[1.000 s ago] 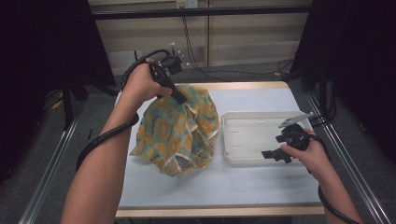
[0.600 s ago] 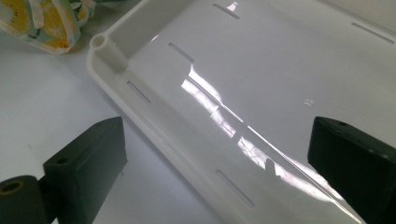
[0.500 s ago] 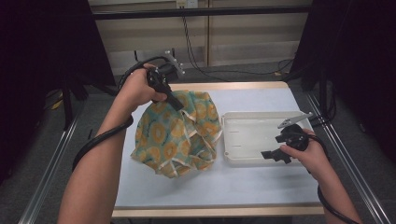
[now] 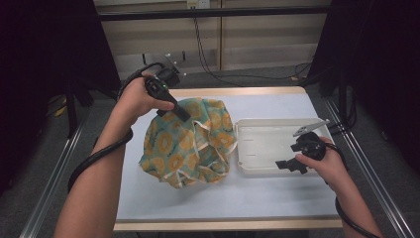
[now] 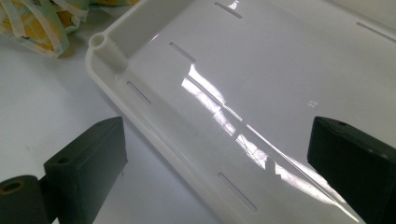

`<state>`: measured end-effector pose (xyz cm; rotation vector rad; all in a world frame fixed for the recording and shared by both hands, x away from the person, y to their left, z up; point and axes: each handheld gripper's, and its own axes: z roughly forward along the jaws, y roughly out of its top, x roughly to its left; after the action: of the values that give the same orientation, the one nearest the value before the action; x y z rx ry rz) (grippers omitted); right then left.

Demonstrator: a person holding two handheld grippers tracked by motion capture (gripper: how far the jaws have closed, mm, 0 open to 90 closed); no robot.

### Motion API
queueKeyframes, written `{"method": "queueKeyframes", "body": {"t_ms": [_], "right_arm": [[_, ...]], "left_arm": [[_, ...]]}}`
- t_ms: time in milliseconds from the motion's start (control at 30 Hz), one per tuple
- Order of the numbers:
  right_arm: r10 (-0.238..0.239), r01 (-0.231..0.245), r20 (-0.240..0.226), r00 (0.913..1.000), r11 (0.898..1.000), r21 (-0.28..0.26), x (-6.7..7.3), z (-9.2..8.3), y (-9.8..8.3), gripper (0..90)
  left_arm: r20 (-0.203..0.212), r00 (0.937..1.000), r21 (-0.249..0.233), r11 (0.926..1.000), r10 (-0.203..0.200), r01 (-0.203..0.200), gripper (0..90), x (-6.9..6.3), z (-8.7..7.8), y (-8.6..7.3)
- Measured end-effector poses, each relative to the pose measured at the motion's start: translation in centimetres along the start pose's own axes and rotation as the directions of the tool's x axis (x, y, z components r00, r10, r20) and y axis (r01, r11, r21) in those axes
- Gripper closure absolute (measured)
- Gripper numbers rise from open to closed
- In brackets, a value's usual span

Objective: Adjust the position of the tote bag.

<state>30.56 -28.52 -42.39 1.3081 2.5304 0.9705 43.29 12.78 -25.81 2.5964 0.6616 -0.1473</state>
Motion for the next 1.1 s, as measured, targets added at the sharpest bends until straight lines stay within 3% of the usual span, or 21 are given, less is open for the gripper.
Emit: {"method": "queueKeyframes", "body": {"t_ms": [67,100,133,167,233,367,500,600,700,767,867,900,933,1000,1033,1067,1100], "right_arm": [[-0.005,0.005,0.0,1.0,1.0,0.004,0.0,0.1,0.1,4.2],[-0.007,0.007,0.003,1.0,1.0,0.003,0.0,0.1,0.1,4.2],[-0.007,0.007,0.002,1.0,1.0,0.005,0.1,0.1,0.2,4.2],[-0.005,0.005,-0.005,1.0,1.0,0.006,0.1,0.1,0.2,4.2],[-0.011,0.011,-0.003,0.9999,1.0,0.008,0.2,0.3,0.3,4.2],[-0.007,0.007,-0.005,1.0,1.0,0.009,0.3,0.5,0.3,4.2],[-0.016,0.016,-0.009,0.9998,1.0,0.014,0.5,0.5,0.5,4.2],[-0.019,0.019,-0.022,0.9996,1.0,0.005,0.6,0.5,0.6,4.2],[-0.017,0.018,-0.012,0.9998,1.0,0.009,0.5,0.4,0.9,4.2],[-0.011,0.011,-0.015,0.9998,1.0,0.011,0.6,0.5,1.0,4.2],[-0.013,0.013,-0.02,0.9997,1.0,0.008,0.6,0.5,1.1,4.2],[-0.013,0.013,-0.018,0.9997,1.0,0.009,0.6,0.5,1.1,4.2],[-0.013,0.013,-0.016,0.9998,1.0,0.007,0.6,0.5,1.2,4.3],[-0.012,0.013,-0.015,0.9998,1.0,0.012,0.7,0.5,1.3,4.2],[-0.017,0.017,-0.013,0.9998,1.0,0.008,0.8,0.6,1.3,4.2],[-0.021,0.021,-0.012,0.9997,1.0,0.013,0.9,0.6,1.4,4.2],[-0.032,0.032,-0.009,0.9995,0.999,0.015,0.9,0.7,1.5,4.2]], "left_arm": [[0.004,0.9999,-0.005,0.9999,-0.014,0.014,28.4,-0.1,-0.3,-0.4],[0.015,0.9995,0.02,0.9994,-0.03,0.029,28.9,0.0,-0.7,-0.5],[0.016,0.9976,0.01,0.9977,-0.067,0.067,28.8,-0.1,-0.8,-0.7],[0.02,0.997,0.007,0.9972,-0.074,0.074,27.5,-0.1,-1.1,-0.8],[0.012,0.9972,-0.007,0.9972,-0.074,0.074,23.2,-0.4,-1.5,-1.0],[-0.02,0.9964,-0.025,0.9963,-0.082,0.082,21.6,-1.0,-2.2,-1.5],[-0.026,0.9966,-0.03,0.9966,-0.078,0.077,21.9,-1.3,-2.6,-2.5],[-0.038,0.9923,-0.071,0.9908,-0.118,0.115,22.6,-1.5,-2.6,-3.2],[-0.039,0.9896,-0.083,0.9874,-0.138,0.135,21.4,-1.3,-2.9,-3.9],[-0.041,0.9926,-0.073,0.9911,-0.115,0.112,24.7,-1.2,-2.9,-4.3],[-0.071,0.986,-0.088,0.9856,-0.151,0.145,17.5,-1.1,-2.8,-4.8],[-0.069,0.9856,-0.09,0.9848,-0.155,0.148,17.9,-1.1,-2.8,-5.0],[-0.05,0.9901,-0.091,0.9878,-0.131,0.127,18.0,-1.1,-2.8,-5.1],[-0.001,0.9928,-0.131,0.9843,-0.12,0.118,19.9,-1.1,-2.8,-5.4],[-0.008,0.9934,-0.141,0.9837,-0.114,0.112,20.3,-1.3,-2.7,-5.5],[0.003,0.9895,-0.153,0.9778,-0.145,0.143,19.1,-1.4,-2.6,-5.6],[-0.002,0.9905,-0.141,0.9806,-0.138,0.136,17.9,-1.2,-2.7,-5.8]]}}
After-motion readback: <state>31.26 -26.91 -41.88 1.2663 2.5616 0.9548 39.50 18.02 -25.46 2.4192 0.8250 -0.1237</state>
